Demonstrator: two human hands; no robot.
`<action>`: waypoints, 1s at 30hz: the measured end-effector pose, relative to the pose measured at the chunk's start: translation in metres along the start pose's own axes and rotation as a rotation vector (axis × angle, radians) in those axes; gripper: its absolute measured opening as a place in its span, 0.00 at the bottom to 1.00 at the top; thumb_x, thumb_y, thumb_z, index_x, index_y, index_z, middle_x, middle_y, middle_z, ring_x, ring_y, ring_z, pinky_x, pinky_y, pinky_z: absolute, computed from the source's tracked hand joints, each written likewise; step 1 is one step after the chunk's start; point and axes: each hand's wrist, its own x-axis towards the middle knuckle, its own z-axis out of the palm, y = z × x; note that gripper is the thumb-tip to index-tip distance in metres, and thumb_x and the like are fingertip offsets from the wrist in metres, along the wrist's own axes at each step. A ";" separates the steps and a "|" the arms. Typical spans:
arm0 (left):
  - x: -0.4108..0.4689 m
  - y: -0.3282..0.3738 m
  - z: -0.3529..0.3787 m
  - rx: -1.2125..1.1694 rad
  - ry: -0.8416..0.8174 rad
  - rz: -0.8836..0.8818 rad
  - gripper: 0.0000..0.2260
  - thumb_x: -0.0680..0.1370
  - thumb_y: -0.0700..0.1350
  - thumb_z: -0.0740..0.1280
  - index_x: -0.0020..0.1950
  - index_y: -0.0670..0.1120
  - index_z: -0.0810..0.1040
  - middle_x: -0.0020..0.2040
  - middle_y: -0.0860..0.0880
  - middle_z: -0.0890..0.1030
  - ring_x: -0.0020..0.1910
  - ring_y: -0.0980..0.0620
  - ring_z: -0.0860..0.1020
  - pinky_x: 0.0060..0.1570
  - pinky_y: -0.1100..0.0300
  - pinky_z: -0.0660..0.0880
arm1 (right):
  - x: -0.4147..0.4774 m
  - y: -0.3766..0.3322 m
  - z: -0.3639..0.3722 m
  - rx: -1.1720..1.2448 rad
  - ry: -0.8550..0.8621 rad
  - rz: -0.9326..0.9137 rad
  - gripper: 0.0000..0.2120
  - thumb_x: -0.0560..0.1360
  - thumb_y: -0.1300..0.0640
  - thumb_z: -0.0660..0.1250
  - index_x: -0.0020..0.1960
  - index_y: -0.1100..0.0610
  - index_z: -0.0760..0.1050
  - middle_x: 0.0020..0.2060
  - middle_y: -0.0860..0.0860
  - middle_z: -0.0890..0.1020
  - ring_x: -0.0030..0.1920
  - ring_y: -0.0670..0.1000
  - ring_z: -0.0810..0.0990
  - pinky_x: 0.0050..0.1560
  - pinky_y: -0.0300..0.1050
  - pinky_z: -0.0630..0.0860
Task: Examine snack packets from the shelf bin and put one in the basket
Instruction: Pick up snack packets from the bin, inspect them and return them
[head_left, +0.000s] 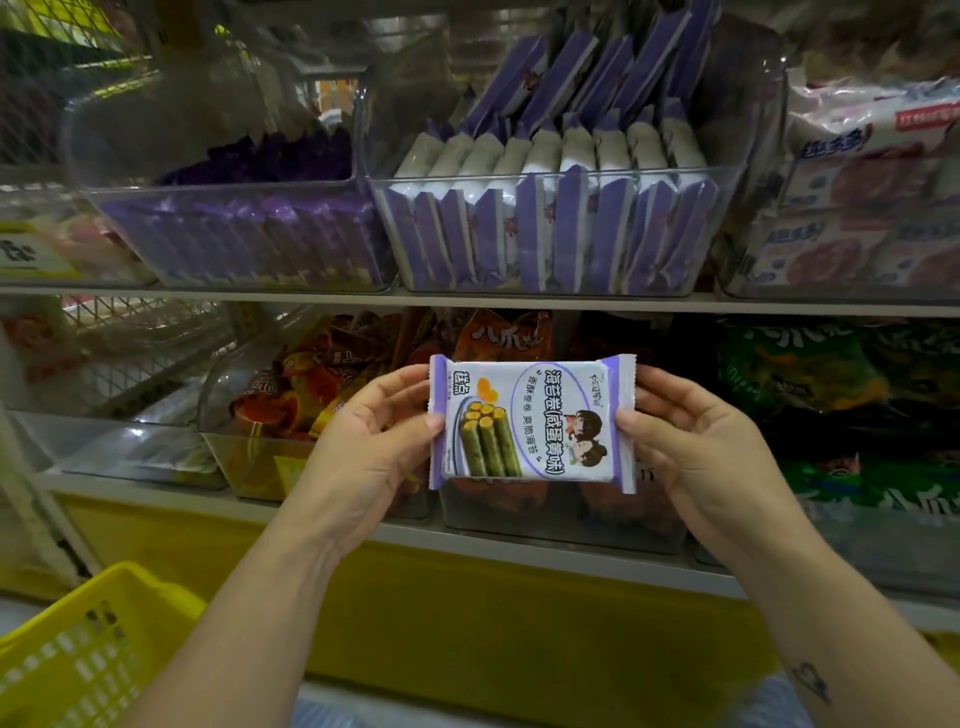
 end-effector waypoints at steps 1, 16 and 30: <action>0.000 0.000 -0.001 0.006 -0.002 -0.006 0.19 0.67 0.36 0.70 0.57 0.46 0.78 0.49 0.49 0.86 0.48 0.52 0.84 0.36 0.62 0.80 | 0.000 0.000 -0.001 0.015 -0.013 0.011 0.18 0.63 0.61 0.73 0.52 0.53 0.79 0.41 0.50 0.86 0.42 0.49 0.86 0.37 0.43 0.83; -0.008 0.003 0.006 0.112 -0.223 0.012 0.08 0.70 0.41 0.71 0.46 0.50 0.86 0.47 0.46 0.86 0.46 0.52 0.84 0.41 0.61 0.81 | 0.008 0.005 -0.009 -0.233 0.095 -0.047 0.08 0.77 0.62 0.66 0.46 0.52 0.80 0.39 0.49 0.86 0.44 0.53 0.85 0.42 0.50 0.81; -0.007 -0.003 0.010 0.508 -0.004 0.201 0.14 0.81 0.38 0.64 0.58 0.57 0.77 0.55 0.55 0.83 0.55 0.58 0.81 0.52 0.59 0.79 | 0.004 -0.009 0.006 0.119 0.050 0.186 0.07 0.80 0.61 0.61 0.53 0.61 0.76 0.36 0.55 0.86 0.33 0.50 0.84 0.31 0.43 0.80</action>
